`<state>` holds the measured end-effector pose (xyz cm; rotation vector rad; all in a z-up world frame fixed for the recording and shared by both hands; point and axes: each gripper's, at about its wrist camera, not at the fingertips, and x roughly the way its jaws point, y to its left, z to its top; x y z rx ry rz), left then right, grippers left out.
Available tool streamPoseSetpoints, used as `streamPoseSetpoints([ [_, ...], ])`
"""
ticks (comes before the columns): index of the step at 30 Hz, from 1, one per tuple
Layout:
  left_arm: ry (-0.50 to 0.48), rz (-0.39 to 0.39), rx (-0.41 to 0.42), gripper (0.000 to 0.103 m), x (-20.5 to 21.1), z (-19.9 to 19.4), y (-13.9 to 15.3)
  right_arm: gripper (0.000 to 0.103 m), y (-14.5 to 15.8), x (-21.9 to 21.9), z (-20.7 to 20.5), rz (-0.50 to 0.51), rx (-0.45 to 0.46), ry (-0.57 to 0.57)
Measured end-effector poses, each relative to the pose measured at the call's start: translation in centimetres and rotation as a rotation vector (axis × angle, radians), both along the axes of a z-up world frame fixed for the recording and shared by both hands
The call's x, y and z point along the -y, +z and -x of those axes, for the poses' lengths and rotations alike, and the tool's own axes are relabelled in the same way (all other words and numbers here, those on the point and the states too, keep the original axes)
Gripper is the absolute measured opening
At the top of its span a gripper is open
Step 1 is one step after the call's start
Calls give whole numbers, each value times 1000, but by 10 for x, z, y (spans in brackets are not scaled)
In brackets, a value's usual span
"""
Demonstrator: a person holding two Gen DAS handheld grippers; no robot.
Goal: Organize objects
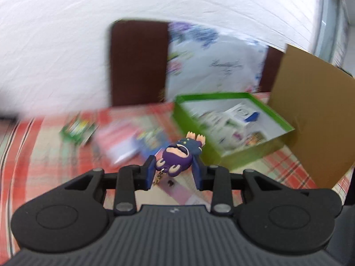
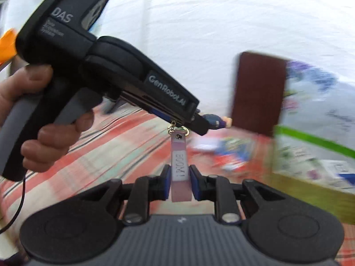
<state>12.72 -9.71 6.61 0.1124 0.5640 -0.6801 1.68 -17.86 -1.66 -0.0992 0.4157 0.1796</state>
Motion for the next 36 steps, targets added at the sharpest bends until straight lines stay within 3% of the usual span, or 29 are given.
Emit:
streamPoseSetpoints([
  [5, -107, -15, 19, 37, 83, -13, 8, 19, 14, 76, -10, -54, 51, -185],
  [11, -191, -44, 22, 37, 176, -33, -1, 20, 11, 161, -28, -84, 80, -380],
  [13, -173, -85, 41, 40, 205, -41, -11, 26, 3, 182, -39, -63, 101, -456],
  [15, -130, -159, 54, 42, 226, -48, -25, 50, -10, 198, -52, -5, 92, -560],
  [17, -103, -189, 28, 42, 230, -51, -36, 48, -17, 215, -59, -25, 44, -622],
  [19, -99, -176, 0, 43, 222, -52, -42, 49, -20, 227, -50, -123, 58, -621],
  [25, -41, -151, -40, 43, 197, -44, -45, 51, -21, 215, -21, -152, 79, -633],
  [29, -37, -150, 11, 48, 179, -24, -39, 52, -16, 200, -6, -189, 71, -624],
  [36, -64, -129, 48, 49, 150, 10, -38, 52, -18, 168, 17, -212, -39, -585],
])
